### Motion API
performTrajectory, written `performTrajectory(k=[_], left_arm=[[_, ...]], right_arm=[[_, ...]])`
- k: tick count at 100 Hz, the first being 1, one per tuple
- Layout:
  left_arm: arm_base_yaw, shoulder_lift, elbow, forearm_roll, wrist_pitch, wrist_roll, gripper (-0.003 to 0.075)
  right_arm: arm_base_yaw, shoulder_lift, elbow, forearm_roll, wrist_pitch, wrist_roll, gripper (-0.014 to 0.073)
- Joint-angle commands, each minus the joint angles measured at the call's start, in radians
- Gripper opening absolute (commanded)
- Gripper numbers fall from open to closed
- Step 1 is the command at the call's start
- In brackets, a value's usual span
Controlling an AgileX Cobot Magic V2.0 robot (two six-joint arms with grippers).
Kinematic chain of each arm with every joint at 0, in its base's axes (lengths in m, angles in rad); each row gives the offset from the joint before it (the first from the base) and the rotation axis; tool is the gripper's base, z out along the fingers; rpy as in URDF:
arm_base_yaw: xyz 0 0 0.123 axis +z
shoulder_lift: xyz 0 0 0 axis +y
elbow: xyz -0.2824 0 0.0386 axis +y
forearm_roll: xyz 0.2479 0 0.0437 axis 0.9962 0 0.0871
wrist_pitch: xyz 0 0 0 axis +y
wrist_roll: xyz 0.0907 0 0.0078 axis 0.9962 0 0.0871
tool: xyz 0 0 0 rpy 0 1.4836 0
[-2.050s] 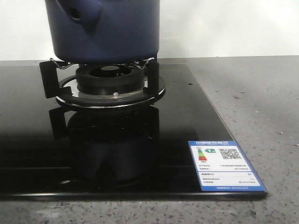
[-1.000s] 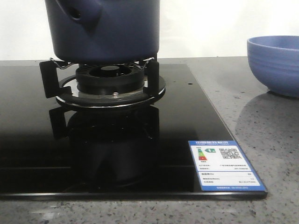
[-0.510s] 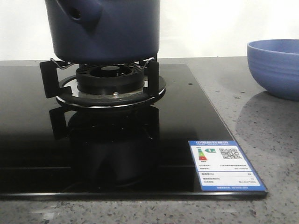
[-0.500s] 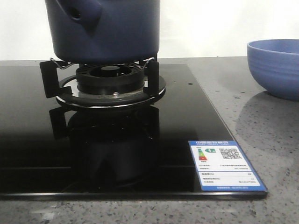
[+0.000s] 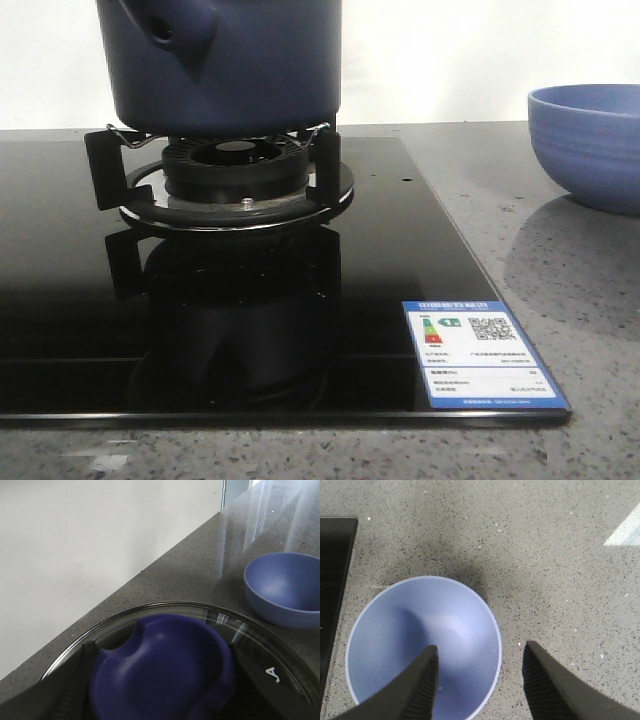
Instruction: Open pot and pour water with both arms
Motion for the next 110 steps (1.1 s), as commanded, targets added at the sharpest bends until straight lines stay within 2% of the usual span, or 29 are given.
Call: performTrajectory(k=[1,21,52,110], left_arm=[[-0.019,-0.025,-0.04,-0.094,-0.012,0.057,0.0355],[-0.068,0.006,-0.04,-0.113,-0.055,0.131,0.0355],[-0.069,0.041,-0.044,-0.149,-0.113,0.155,0.0355],[-0.069,0.054,-0.044,-0.149,-0.081,0.169,0.0355]], right_arm=[[-0.003,-0.04,-0.031,0.018,-0.034,-0.012,0.0347],[-0.003,-0.04,-0.031,0.033,-0.026,-0.012,0.0347],[-0.003,-0.04,-0.031,0.034,-0.021,-0.012,0.0347],[-0.003,-0.04,-0.031,0.035,-0.026,-0.012,0.0347]])
